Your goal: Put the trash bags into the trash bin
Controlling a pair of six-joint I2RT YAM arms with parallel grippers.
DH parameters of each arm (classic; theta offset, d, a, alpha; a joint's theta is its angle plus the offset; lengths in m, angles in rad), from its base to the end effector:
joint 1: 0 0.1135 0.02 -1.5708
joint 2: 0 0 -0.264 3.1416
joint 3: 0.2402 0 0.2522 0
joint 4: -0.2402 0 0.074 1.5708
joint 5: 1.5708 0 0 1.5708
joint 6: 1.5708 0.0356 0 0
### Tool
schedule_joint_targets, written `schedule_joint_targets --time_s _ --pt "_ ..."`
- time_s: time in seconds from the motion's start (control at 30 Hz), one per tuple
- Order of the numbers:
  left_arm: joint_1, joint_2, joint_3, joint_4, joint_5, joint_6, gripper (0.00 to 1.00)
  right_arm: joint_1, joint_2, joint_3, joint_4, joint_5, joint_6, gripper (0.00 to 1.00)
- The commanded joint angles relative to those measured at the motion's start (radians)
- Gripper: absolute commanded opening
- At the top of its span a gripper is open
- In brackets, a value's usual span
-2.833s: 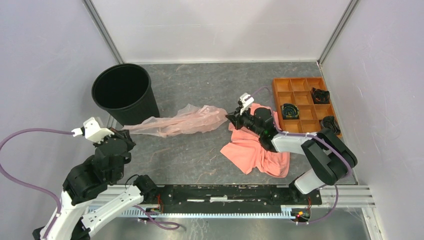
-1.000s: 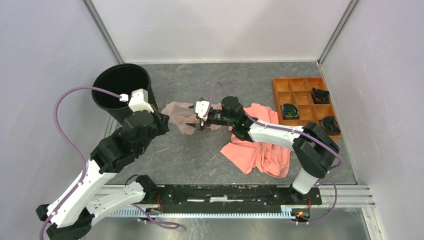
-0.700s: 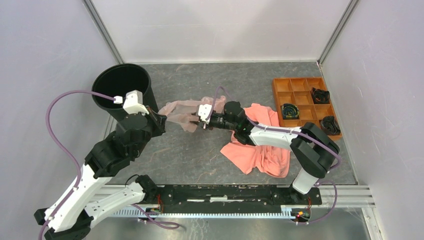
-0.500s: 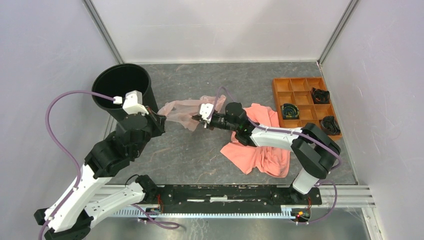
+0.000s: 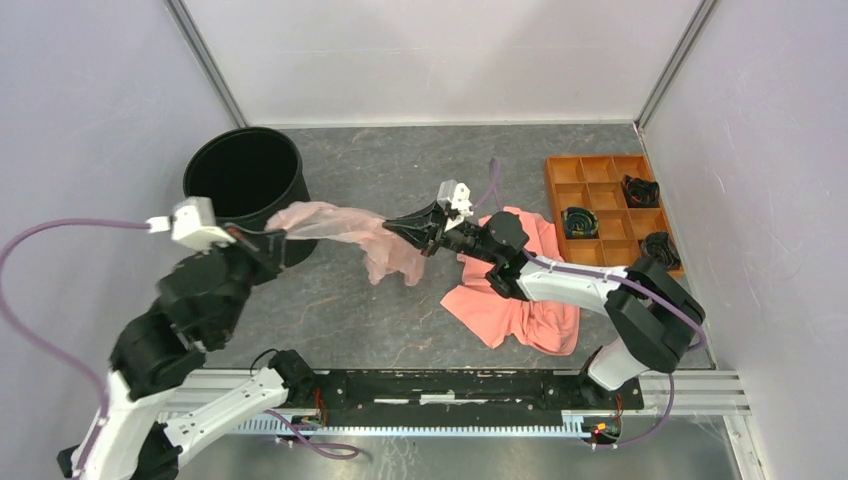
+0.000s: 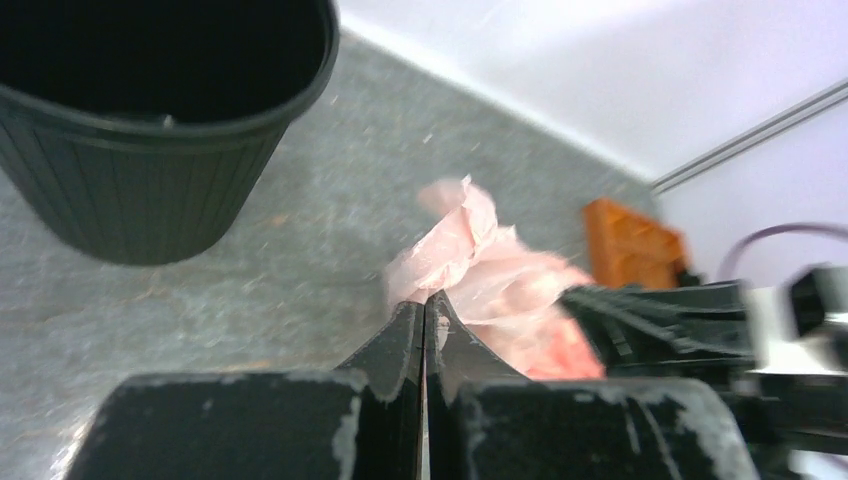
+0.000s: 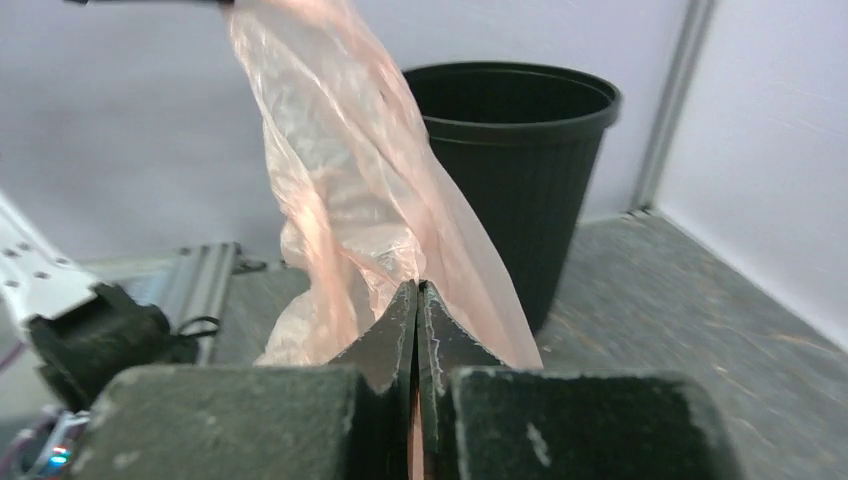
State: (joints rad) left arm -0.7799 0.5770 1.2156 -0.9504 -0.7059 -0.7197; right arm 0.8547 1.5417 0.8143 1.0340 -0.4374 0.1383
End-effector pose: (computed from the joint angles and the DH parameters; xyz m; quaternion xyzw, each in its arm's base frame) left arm 0.0560 -0.0229 0.4207 -0.1806 0.7643 -0.1720 0.5947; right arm 0.2095 0.2637 0.2914 -0.3661 0.4788 0.4879 0.6314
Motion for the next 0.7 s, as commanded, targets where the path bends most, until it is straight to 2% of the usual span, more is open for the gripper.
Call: schedule_joint_targets --time_s 0.0,0.2,0.3,0.43,0.5,0.53,0.57,0.67 --pt "0.005 -0.013 0.152 0.016 -0.028 -0.005 0.02 -0.006 0.08 0.019 0.238 -0.133 0.252 0.01" --pt "0.005 0.096 0.166 0.165 0.11 0.057 0.02 -0.006 0.154 -0.081 0.413 -0.157 0.356 0.01" --pt "0.005 0.197 0.15 0.261 0.218 0.082 0.02 -0.008 0.156 -0.09 0.339 -0.14 0.3 0.01" --pt "0.005 0.387 0.111 0.359 0.351 0.098 0.02 -0.014 0.125 -0.091 0.158 -0.069 0.193 0.0" --pt "0.005 0.488 0.109 0.388 0.422 0.094 0.02 -0.036 0.128 -0.114 0.193 -0.075 0.201 0.0" --pt "0.004 0.536 0.13 0.395 0.509 0.096 0.02 -0.058 0.14 -0.134 0.238 -0.091 0.231 0.0" --pt "0.003 0.58 0.15 0.399 0.581 0.101 0.09 -0.086 0.152 -0.148 0.285 -0.102 0.264 0.0" --pt "-0.008 0.61 0.15 0.432 0.676 0.108 0.45 -0.18 0.21 -0.176 0.38 -0.107 0.364 0.0"
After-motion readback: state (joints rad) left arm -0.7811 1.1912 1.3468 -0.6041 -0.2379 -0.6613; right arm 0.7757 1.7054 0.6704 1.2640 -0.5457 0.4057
